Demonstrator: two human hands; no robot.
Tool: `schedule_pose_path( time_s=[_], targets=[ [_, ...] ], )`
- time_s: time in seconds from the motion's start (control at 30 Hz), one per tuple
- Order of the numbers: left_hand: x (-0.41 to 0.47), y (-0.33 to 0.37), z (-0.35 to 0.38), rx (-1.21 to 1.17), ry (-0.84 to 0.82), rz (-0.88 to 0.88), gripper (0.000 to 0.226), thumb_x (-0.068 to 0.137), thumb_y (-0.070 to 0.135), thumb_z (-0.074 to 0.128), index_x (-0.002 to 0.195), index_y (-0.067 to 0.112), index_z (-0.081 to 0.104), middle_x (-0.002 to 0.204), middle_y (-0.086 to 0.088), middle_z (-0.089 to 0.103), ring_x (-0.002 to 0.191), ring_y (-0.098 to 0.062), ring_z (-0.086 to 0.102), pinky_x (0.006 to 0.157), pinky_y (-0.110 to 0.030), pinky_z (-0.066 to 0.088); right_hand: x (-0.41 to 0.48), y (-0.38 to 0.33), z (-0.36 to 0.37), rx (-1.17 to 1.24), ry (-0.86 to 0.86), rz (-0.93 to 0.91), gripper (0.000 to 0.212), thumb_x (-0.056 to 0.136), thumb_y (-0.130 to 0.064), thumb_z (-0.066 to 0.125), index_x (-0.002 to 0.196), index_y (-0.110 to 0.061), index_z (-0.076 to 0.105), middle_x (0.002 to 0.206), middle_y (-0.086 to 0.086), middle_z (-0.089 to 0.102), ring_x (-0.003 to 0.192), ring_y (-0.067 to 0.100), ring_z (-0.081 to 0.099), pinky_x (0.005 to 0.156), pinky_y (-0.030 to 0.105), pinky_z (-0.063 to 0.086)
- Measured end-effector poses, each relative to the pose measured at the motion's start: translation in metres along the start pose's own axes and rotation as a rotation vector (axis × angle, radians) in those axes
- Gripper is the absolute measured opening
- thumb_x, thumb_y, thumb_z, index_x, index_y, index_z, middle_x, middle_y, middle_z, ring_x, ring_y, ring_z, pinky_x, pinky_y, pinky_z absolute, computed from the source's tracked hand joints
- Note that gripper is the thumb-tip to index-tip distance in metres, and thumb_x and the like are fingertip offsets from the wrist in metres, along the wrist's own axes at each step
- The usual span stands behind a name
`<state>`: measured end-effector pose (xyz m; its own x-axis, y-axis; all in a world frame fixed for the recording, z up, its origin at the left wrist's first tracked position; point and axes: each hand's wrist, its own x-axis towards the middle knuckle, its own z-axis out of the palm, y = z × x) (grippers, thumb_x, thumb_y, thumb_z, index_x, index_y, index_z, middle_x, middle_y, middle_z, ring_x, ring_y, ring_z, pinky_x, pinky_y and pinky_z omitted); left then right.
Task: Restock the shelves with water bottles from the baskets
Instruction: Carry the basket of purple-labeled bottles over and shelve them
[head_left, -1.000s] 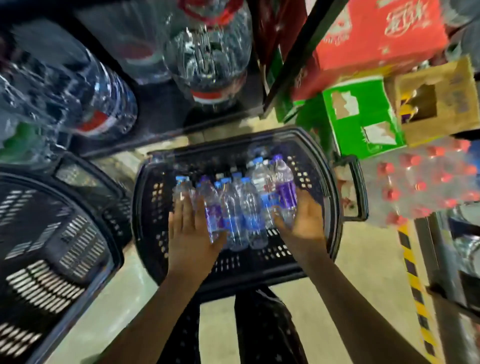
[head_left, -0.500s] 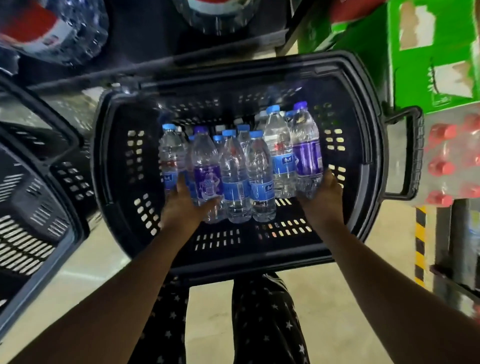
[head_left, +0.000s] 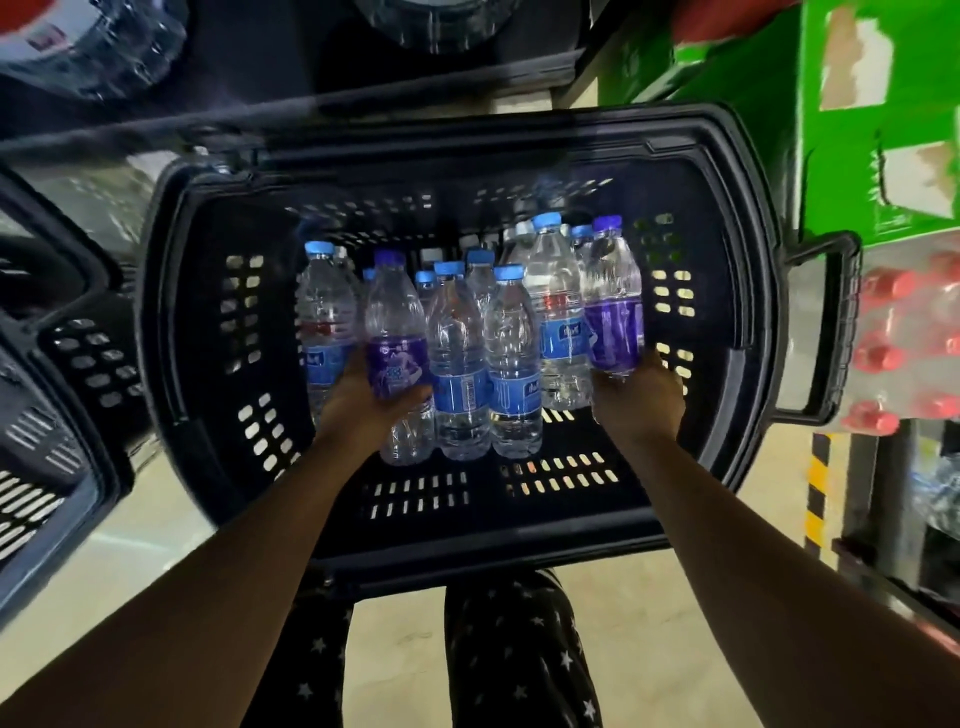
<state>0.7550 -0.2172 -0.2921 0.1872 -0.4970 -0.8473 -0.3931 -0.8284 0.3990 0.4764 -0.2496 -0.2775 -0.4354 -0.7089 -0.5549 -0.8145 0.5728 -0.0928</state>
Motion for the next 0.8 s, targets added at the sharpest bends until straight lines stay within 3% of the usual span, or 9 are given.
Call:
schedule_pose_path(
  time_s=[0.1, 0.17, 0.23, 0.33, 0.4, 0.47, 0.6, 0.7, 0.8],
  targets=[
    [-0.013, 0.009, -0.011, -0.040, -0.047, -0.004, 0.049, 0.079, 0.029, 0.077, 0.120, 0.022, 0.051, 0.098, 0.009, 0.063, 0.086, -0.010, 0.063, 0.075, -0.021, 0.048, -0.010, -0.005, -0.023, 0.341, -0.146, 0.095, 0.022, 0.087, -0.032, 0.068, 0.103, -0.018, 0.063, 0.082, -0.004, 0.066, 0.073, 0.013, 0.063, 0.063, 0.024, 0.048],
    [-0.024, 0.012, -0.021, -0.073, -0.081, -0.001, 0.040, 0.083, 0.027, 0.073, 0.117, 0.023, 0.054, 0.090, 0.017, 0.060, 0.079, 0.003, 0.057, 0.067, -0.012, 0.043, -0.017, -0.007, -0.039, 0.627, -0.362, 0.166, 0.023, 0.087, -0.026, 0.067, 0.108, -0.015, 0.064, 0.096, -0.001, 0.068, 0.088, 0.016, 0.063, 0.073, 0.025, 0.045],
    [-0.034, 0.013, -0.029, -0.114, -0.106, -0.003, 0.039, 0.083, 0.028, 0.074, 0.118, 0.023, 0.057, 0.093, 0.017, 0.062, 0.083, 0.004, 0.058, 0.075, -0.017, 0.046, -0.026, -0.006, -0.045, 0.849, -0.574, 0.194, 0.033, 0.084, -0.024, 0.066, 0.114, -0.011, 0.062, 0.111, 0.007, 0.069, 0.104, 0.024, 0.064, 0.090, 0.041, 0.050],
    [-0.044, 0.014, -0.037, -0.177, -0.132, -0.024, 0.040, 0.079, 0.030, 0.078, 0.114, 0.024, 0.060, 0.101, 0.011, 0.067, 0.093, -0.004, 0.062, 0.082, -0.022, 0.047, -0.037, -0.012, -0.030, 1.027, -0.744, 0.250, 0.053, 0.083, -0.011, 0.067, 0.132, -0.013, 0.048, 0.123, 0.013, 0.064, 0.101, 0.027, 0.067, 0.078, 0.037, 0.059],
    [-0.047, 0.013, -0.038, -0.221, -0.168, -0.028, 0.024, 0.085, 0.023, 0.072, 0.105, 0.030, 0.061, 0.100, 0.012, 0.068, 0.093, -0.003, 0.063, 0.084, -0.023, 0.047, -0.044, -0.019, -0.015, 1.113, -0.828, 0.286, 0.066, 0.076, -0.007, 0.073, 0.135, -0.017, 0.044, 0.124, 0.014, 0.064, 0.107, 0.034, 0.065, 0.084, 0.045, 0.056],
    [-0.045, 0.012, -0.038, -0.259, -0.203, -0.051, 0.020, 0.082, 0.025, 0.071, 0.099, 0.033, 0.064, 0.100, 0.010, 0.071, 0.096, -0.009, 0.065, 0.092, -0.032, 0.048, -0.049, -0.026, 0.001, 1.170, -0.850, 0.305, 0.068, 0.075, -0.010, 0.070, 0.137, -0.016, 0.043, 0.127, 0.015, 0.062, 0.112, 0.035, 0.062, 0.091, 0.052, 0.051],
    [-0.038, 0.011, -0.036, -0.363, -0.317, -0.114, 0.036, 0.058, 0.045, 0.069, 0.094, 0.041, 0.069, 0.109, 0.003, 0.071, 0.108, -0.023, 0.063, 0.099, -0.050, 0.046, -0.054, -0.035, 0.023, 1.323, -0.747, 0.394, 0.055, 0.072, -0.014, 0.062, 0.124, -0.018, 0.045, 0.125, 0.014, 0.063, 0.113, 0.036, 0.060, 0.090, 0.049, 0.051],
    [-0.035, 0.004, -0.029, -0.416, -0.320, -0.132, 0.020, 0.086, 0.023, 0.062, 0.103, 0.031, 0.060, 0.102, 0.007, 0.064, 0.086, 0.000, 0.068, 0.071, -0.019, 0.056, -0.056, -0.040, 0.031, 1.337, -0.679, 0.439, 0.066, 0.063, -0.022, 0.068, 0.125, -0.013, 0.048, 0.116, 0.014, 0.062, 0.103, 0.033, 0.060, 0.096, 0.057, 0.044],
    [-0.046, 0.017, -0.026, -0.420, -0.309, -0.097, 0.032, 0.088, 0.017, 0.062, 0.115, 0.032, 0.052, 0.099, 0.018, 0.056, 0.093, 0.001, 0.063, 0.058, -0.015, 0.047, -0.057, -0.046, 0.029, 1.230, -0.583, 0.420, 0.062, 0.067, -0.024, 0.067, 0.127, -0.010, 0.053, 0.104, 0.013, 0.063, 0.079, 0.025, 0.059, 0.064, 0.033, 0.056]
  ],
)
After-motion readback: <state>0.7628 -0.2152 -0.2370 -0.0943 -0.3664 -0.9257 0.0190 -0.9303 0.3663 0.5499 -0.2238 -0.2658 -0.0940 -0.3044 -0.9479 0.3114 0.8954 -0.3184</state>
